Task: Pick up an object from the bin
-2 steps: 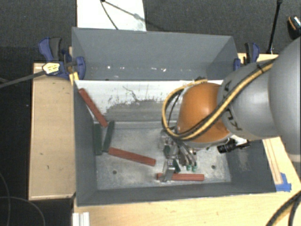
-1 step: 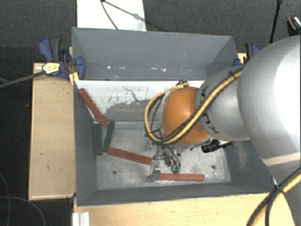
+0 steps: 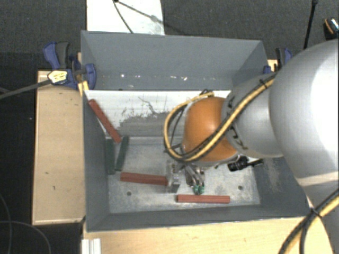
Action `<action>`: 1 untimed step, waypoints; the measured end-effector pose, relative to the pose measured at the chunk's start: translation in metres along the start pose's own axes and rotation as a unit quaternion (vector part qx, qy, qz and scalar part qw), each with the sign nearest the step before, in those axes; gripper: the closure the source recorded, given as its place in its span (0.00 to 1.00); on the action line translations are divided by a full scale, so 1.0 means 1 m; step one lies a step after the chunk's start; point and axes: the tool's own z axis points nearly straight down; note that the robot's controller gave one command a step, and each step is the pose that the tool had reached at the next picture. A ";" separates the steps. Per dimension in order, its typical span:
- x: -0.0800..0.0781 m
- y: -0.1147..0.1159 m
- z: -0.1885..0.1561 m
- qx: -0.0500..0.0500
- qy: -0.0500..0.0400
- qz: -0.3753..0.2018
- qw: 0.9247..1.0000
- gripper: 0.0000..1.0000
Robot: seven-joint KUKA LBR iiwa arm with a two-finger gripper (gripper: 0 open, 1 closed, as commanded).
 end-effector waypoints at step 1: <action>0.011 0.018 -0.144 -0.002 -0.005 -0.001 1.000 1.00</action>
Offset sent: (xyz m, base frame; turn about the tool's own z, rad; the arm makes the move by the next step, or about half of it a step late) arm -0.0117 0.0174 0.1397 0.0009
